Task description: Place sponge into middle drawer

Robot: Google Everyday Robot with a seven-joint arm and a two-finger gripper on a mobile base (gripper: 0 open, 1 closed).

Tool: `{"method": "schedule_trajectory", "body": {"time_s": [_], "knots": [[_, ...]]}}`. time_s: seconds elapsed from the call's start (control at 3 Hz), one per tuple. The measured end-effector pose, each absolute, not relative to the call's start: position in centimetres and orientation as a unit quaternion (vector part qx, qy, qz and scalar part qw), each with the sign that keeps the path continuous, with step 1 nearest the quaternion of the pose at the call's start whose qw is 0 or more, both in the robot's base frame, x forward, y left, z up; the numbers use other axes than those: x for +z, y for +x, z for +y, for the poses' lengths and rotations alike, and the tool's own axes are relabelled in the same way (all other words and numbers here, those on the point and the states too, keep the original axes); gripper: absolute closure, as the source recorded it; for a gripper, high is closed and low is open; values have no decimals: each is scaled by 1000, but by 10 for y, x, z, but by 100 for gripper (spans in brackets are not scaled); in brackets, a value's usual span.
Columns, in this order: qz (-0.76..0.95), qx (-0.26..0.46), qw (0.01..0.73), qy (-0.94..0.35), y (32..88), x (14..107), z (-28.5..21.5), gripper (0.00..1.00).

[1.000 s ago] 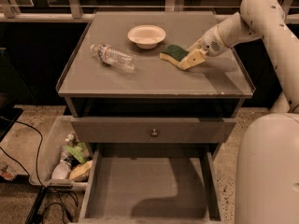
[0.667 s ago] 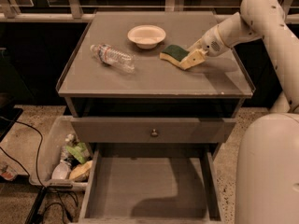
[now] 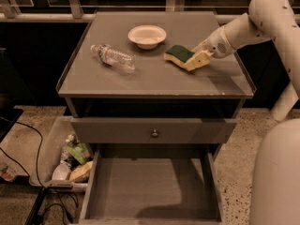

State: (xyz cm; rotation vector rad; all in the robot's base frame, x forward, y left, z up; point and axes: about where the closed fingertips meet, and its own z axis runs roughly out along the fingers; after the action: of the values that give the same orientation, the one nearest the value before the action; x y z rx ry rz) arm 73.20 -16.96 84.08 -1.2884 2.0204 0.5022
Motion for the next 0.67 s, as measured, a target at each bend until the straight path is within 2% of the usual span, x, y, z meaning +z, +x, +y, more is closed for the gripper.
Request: {"method": "schedule_trajectory", "body": {"time_s": [0.67], "knots": [[751, 193, 363, -516, 662, 861, -179, 100]]}}
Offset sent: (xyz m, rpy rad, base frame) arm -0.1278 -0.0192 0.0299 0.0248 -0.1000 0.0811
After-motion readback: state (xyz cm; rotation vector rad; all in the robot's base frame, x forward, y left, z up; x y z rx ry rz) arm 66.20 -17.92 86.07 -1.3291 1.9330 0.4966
